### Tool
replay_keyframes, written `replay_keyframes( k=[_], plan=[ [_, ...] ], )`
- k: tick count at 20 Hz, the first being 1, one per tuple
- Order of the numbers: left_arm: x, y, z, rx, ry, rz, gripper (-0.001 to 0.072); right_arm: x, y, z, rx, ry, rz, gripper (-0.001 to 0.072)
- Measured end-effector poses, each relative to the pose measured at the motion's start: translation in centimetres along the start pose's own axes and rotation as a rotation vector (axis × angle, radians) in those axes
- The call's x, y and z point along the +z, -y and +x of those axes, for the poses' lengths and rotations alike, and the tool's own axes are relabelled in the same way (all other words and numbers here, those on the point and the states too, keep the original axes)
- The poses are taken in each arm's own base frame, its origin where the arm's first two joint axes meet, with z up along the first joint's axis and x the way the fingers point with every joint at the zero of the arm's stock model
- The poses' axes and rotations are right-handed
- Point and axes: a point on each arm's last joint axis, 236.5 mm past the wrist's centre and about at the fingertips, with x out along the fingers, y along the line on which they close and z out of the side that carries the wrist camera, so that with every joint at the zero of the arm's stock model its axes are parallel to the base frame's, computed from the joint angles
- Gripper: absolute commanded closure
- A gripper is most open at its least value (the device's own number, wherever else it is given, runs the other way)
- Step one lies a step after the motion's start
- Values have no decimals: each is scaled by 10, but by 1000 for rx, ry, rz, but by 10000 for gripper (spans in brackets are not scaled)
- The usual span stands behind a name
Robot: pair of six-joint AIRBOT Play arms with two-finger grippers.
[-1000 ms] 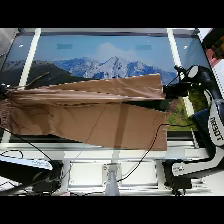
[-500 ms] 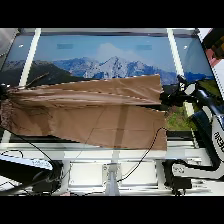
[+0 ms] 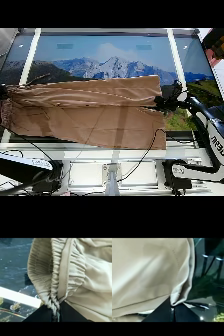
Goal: Fold the clothes and pants, and hang the long-sleeved shirts on hangers.
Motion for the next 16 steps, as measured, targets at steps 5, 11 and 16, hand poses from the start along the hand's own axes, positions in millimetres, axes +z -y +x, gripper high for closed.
replay_keyframes(
  k=[5, 11, 16],
  plan=[
    [3, -5, 15, 8, 10, -5, 654, 0, 1, 2, -23, 11, 12, 698],
    [13, -28, 18, 105, 51, 31, 654, 3, 5, -2, -43, 30, 20, 698],
    [18, -40, 24, 152, 69, 51, 654, 5, 5, -3, -47, 43, 38, 698]
  ],
)
